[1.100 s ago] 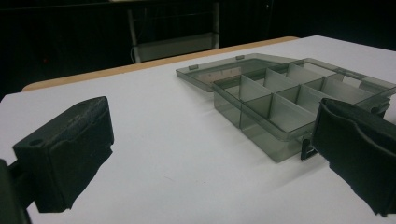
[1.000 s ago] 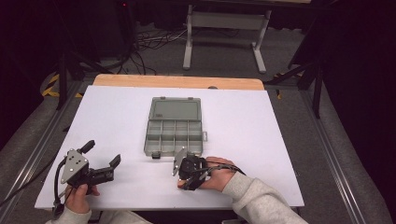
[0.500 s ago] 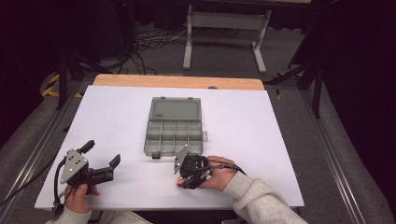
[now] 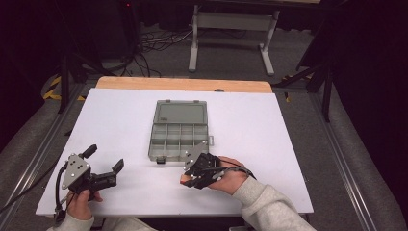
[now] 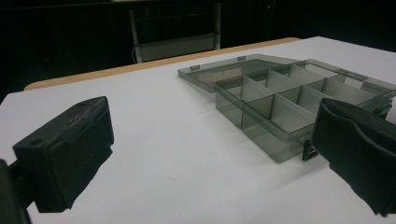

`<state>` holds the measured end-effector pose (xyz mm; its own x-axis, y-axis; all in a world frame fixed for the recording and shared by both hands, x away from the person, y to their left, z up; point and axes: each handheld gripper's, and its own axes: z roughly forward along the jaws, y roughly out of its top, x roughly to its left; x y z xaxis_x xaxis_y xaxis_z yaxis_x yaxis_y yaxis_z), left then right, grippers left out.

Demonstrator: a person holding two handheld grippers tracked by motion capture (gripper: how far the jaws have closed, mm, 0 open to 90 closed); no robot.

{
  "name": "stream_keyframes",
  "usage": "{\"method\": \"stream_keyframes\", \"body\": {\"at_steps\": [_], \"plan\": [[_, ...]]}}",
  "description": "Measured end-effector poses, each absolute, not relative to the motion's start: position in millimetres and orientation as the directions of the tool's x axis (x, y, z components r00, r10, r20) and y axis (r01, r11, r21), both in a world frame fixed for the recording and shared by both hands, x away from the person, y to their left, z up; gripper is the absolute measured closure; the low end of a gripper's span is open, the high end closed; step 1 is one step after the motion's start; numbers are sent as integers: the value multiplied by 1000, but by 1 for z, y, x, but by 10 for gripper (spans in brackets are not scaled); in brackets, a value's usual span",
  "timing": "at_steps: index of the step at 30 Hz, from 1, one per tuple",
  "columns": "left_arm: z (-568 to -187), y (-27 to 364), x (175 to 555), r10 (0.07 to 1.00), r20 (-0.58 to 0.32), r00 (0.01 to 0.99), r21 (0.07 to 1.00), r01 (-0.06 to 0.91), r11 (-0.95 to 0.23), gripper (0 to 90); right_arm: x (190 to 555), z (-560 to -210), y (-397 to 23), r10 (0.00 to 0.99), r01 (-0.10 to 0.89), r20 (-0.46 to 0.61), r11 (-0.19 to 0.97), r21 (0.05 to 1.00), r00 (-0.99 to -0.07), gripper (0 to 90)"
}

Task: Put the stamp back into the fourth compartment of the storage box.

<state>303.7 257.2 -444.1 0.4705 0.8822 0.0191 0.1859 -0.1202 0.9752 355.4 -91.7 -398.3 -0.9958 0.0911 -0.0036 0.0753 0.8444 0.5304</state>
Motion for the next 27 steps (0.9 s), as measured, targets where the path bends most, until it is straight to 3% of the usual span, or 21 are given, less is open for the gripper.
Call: {"method": "stream_keyframes", "body": {"at_steps": [27], "plan": [[-444, 257, 304, 884, 14, 468, 976, 187, -114, 1, 357, -378, -108, 177, 103, -44, 734, 671, -983, 653]]}}
